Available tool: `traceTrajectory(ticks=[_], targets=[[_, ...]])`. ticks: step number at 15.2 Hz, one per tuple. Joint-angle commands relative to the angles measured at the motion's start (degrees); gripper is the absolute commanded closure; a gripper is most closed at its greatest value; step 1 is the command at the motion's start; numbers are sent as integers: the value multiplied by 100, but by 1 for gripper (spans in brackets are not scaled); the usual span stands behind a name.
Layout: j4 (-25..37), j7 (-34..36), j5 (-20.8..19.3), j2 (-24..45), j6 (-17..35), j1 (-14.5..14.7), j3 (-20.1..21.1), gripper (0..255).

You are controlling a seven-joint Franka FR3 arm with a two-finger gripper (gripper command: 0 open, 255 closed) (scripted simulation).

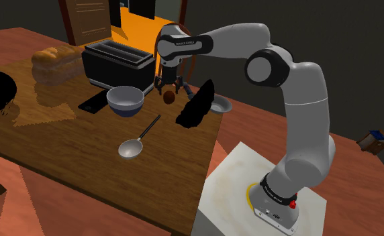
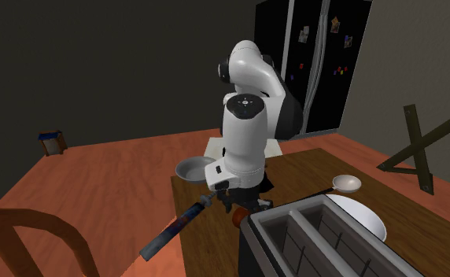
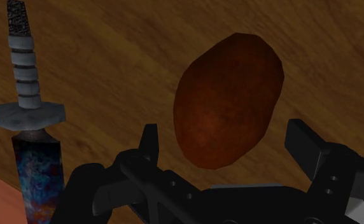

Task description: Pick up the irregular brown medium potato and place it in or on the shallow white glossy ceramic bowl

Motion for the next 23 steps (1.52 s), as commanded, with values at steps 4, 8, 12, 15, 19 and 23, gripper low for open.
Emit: traceTrajectory(ticks=[4,8,12,15,19,23], targets=[[-2,1,0,2,5,0,0,0],[-2,2,0,1,5,2,0,255],[6,2,0,9,5,2,0,255],[37,1,1,-21,-57,1,1,255],[215,4,5,-102,-316,2,4,255],[426,7,8,-162,-587,4,7,255]])
